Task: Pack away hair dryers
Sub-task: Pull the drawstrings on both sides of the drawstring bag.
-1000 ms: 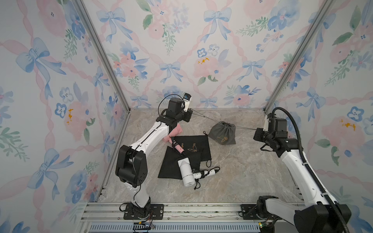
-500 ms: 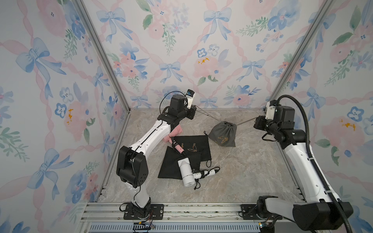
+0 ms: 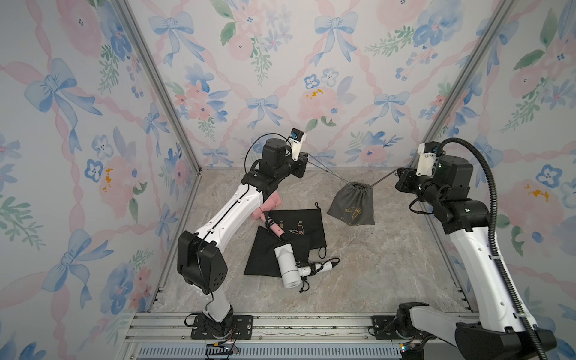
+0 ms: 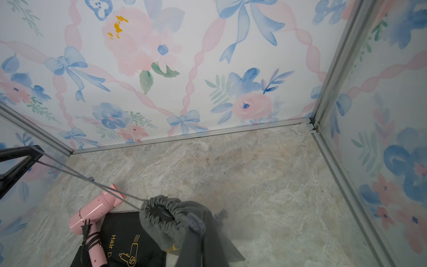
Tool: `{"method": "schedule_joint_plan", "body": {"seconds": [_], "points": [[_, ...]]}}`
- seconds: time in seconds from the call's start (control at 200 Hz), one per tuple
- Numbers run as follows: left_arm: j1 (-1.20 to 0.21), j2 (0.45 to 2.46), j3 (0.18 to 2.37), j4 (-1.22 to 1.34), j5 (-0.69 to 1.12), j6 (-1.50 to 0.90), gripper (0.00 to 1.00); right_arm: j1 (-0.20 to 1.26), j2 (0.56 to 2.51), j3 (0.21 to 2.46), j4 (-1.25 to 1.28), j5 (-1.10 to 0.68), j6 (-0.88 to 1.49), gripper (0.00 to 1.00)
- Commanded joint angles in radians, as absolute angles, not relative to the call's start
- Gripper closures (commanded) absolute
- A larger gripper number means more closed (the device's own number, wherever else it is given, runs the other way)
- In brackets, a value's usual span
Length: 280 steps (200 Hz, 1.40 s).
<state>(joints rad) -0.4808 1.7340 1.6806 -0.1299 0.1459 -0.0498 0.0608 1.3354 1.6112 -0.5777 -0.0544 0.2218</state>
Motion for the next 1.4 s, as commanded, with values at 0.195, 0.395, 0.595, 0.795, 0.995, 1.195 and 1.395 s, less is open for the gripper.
{"method": "schedule_joint_plan", "body": {"seconds": [0.195, 0.395, 0.595, 0.795, 0.995, 1.195, 1.395], "points": [[-0.473, 1.721, 1.565, -0.121, 0.125, -0.071, 1.0, 0.01, 1.341, 1.459, -0.487, -0.051, 0.25, 1.0], [-0.486, 1.711, 1.521, -0.117, 0.11, -0.08, 1.0, 0.008, 1.317, 1.391, -0.475, -0.041, 0.248, 1.0], [-0.497, 1.698, 1.498, -0.114, 0.127, -0.096, 1.0, 0.009, 1.308, 1.362, -0.489, -0.036, 0.248, 1.0], [-0.567, 1.691, 1.426, -0.104, 0.118, -0.11, 1.0, 0.005, 1.214, 1.225, -0.496, 0.039, 0.257, 1.0], [-0.578, 1.61, 1.268, -0.025, 0.109, -0.17, 1.0, -0.018, 1.146, 1.214, -0.482, 0.099, 0.282, 1.0], [-0.561, 1.493, 1.131, 0.0, 0.056, -0.176, 1.0, -0.023, 1.156, 1.284, -0.494, 0.089, 0.274, 1.0], [-0.391, 1.367, 1.129, -0.005, 0.07, -0.171, 1.0, -0.077, 1.187, 1.528, -0.561, 0.131, 0.218, 1.0]]}}
